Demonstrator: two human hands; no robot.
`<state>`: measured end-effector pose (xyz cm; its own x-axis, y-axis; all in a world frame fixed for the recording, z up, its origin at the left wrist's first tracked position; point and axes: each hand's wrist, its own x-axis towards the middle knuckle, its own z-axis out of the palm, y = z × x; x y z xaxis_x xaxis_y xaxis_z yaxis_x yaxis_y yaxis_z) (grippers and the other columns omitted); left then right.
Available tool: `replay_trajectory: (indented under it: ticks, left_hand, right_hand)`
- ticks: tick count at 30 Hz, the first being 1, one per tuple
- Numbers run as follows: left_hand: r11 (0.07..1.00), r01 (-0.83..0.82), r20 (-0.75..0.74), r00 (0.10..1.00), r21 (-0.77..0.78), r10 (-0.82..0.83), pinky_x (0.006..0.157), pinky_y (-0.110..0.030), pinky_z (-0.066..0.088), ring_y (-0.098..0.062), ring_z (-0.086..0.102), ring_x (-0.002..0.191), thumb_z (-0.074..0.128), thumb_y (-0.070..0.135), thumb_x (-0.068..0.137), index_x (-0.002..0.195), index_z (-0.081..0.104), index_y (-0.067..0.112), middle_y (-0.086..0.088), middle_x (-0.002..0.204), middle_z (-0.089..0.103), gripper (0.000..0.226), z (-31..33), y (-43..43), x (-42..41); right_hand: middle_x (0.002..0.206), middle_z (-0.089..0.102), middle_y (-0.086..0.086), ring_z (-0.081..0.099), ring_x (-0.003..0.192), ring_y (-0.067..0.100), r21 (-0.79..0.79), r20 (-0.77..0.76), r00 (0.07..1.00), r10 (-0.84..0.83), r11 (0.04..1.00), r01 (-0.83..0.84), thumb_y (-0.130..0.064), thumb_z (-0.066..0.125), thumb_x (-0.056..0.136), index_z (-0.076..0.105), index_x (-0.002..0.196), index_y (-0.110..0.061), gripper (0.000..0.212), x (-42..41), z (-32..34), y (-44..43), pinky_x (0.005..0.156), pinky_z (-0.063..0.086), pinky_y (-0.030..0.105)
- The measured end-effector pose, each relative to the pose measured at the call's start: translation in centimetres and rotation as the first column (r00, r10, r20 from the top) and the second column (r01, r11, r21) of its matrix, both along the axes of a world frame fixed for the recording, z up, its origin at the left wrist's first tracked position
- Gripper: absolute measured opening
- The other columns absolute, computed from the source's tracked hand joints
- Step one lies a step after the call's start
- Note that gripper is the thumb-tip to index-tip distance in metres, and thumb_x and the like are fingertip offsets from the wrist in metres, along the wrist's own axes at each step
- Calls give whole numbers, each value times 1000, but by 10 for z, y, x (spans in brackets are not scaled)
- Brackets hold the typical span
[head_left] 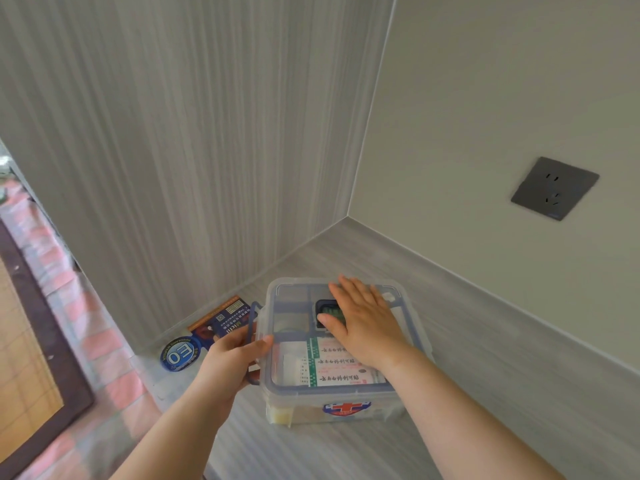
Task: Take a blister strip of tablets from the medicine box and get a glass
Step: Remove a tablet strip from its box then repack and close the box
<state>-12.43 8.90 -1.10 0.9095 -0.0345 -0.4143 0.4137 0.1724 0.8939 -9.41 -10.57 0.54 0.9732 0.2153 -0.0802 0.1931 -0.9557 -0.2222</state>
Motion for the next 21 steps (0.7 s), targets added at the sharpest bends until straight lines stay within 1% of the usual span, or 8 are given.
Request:
replay_trajectory:
  ticks: [4,6,7,11,13,16,18,21]
  left_hand:
    - [998,-22,78,997,54,18,63,-36,49,-24,58,81,50,4,89,114,55,21,-5,95,65,30,1,-6,-4]
    - [996,-48,113,993,80,39,84,-43,48,-22,54,92,46,5,91,126,47,24,-4,110,60,40,2,-14,-6]
    - [992,-67,130,990,102,54,93,-41,43,-20,52,96,44,5,91,131,43,23,0,113,57,44,3,-19,-7]
    - [972,-141,180,978,190,107,84,-26,34,-4,50,82,45,6,91,134,38,19,20,90,51,45,6,-31,-8]
    - [967,-123,174,981,222,85,86,-25,33,-9,51,92,44,7,92,137,34,18,12,107,54,47,6,-32,-7]
    - [940,-72,148,989,335,23,102,-29,28,-23,37,128,39,12,94,142,23,18,-7,144,37,50,1,-31,-4]
    - [881,-54,151,988,470,-19,110,-35,20,-27,25,135,37,17,95,143,19,18,-12,149,27,51,0,-32,-4]
    - [632,-156,337,925,759,-176,113,-37,9,-27,15,140,43,30,93,143,16,19,-11,153,18,58,4,-31,-10]
  right_hand:
    - [155,-14,-2,-16,141,13,-64,-89,996,14,998,-20,-56,14,89,-8,142,-23,67,4,1,0,114,-13,34]
    - [155,-14,-1,-17,141,13,-80,-96,995,11,997,-19,-56,15,89,-8,142,-23,67,3,1,0,114,-13,34]
    - [155,-14,-1,-17,141,13,-85,-97,995,9,996,-17,-56,15,89,-9,142,-23,66,2,1,0,114,-13,34]
    - [155,-14,-1,-17,141,13,-93,-102,995,6,996,-15,-56,15,89,-9,142,-23,67,2,3,1,114,-13,34]
    - [155,-14,-1,-17,141,13,-88,-100,995,8,996,-17,-56,15,89,-9,142,-23,67,3,2,2,114,-13,34]
    - [155,-14,-1,-16,141,13,-77,-87,996,6,997,-13,-56,15,89,-8,142,-23,67,3,1,1,113,-14,33]
    - [156,-12,-2,-15,142,12,-53,-71,997,4,999,-7,-56,17,89,-6,143,-23,67,3,1,2,113,-13,32]
    - [157,-2,-2,-6,143,11,95,18,999,-48,994,46,-51,26,90,1,143,-23,65,-2,3,1,112,-10,28]
